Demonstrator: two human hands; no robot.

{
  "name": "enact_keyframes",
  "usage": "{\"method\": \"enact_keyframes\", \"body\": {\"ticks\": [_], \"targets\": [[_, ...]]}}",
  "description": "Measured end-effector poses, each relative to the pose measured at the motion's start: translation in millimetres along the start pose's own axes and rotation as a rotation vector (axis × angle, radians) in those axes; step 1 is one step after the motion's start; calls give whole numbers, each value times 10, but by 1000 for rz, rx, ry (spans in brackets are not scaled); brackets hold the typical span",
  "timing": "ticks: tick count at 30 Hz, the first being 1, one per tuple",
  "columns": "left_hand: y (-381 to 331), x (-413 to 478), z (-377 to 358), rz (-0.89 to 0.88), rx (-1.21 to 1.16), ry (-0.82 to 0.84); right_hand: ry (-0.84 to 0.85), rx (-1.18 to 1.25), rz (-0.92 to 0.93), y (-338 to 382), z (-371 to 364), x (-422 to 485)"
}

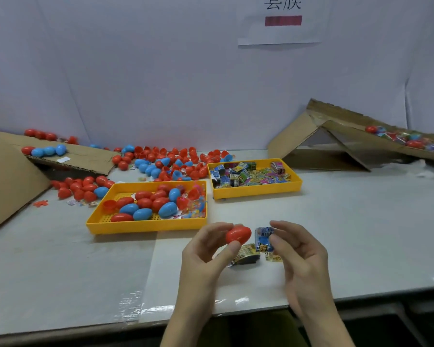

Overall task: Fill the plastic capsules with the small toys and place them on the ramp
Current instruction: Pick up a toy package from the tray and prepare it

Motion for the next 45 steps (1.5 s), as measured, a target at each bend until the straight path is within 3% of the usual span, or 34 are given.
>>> {"method": "enact_keyframes", "body": {"ticks": [25,45], "targets": [[10,-25,-32,-22,47,50,37,39,12,3,18,-29],[41,-16,-29,9,43,68,38,-147,112,-36,0,-55]]}}
Point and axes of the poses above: each hand's wrist, its own x-axis towards the middle knuckle, its own z-axis out of the back of the hand, y = z × x, the point moved 1 cm from there along x, towards the middle knuckle, and after that the axes turned 1 degree about y, right-handed, at the moved point
